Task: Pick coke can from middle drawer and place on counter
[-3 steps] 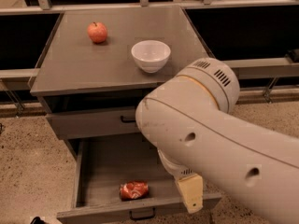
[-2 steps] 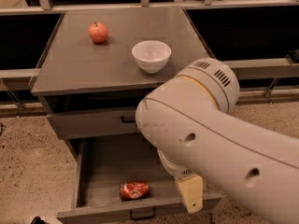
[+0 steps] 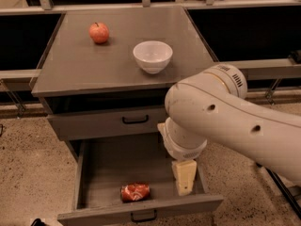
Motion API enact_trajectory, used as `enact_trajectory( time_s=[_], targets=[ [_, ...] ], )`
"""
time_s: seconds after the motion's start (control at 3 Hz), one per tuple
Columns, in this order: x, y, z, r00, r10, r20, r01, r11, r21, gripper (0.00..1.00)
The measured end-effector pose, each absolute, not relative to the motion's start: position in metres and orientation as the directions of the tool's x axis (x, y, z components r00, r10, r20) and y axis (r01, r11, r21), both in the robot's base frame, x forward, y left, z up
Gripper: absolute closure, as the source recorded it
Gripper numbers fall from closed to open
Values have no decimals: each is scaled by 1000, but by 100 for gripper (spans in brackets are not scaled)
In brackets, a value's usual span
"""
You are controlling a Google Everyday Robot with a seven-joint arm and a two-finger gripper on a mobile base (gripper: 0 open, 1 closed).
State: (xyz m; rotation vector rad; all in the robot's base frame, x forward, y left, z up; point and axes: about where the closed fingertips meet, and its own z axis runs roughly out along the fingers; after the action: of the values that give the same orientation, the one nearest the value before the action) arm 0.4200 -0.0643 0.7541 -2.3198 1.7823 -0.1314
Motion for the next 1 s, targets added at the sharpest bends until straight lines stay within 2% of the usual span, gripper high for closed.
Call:
enact_trajectory(
  time_s=[0.33,1.0],
  targets=[
    [450,-53,703,230,-968,-100,-949,-201,-242,0],
    [471,-42,686,244,-962,-127,-944,-206,-256,0]
  ],
)
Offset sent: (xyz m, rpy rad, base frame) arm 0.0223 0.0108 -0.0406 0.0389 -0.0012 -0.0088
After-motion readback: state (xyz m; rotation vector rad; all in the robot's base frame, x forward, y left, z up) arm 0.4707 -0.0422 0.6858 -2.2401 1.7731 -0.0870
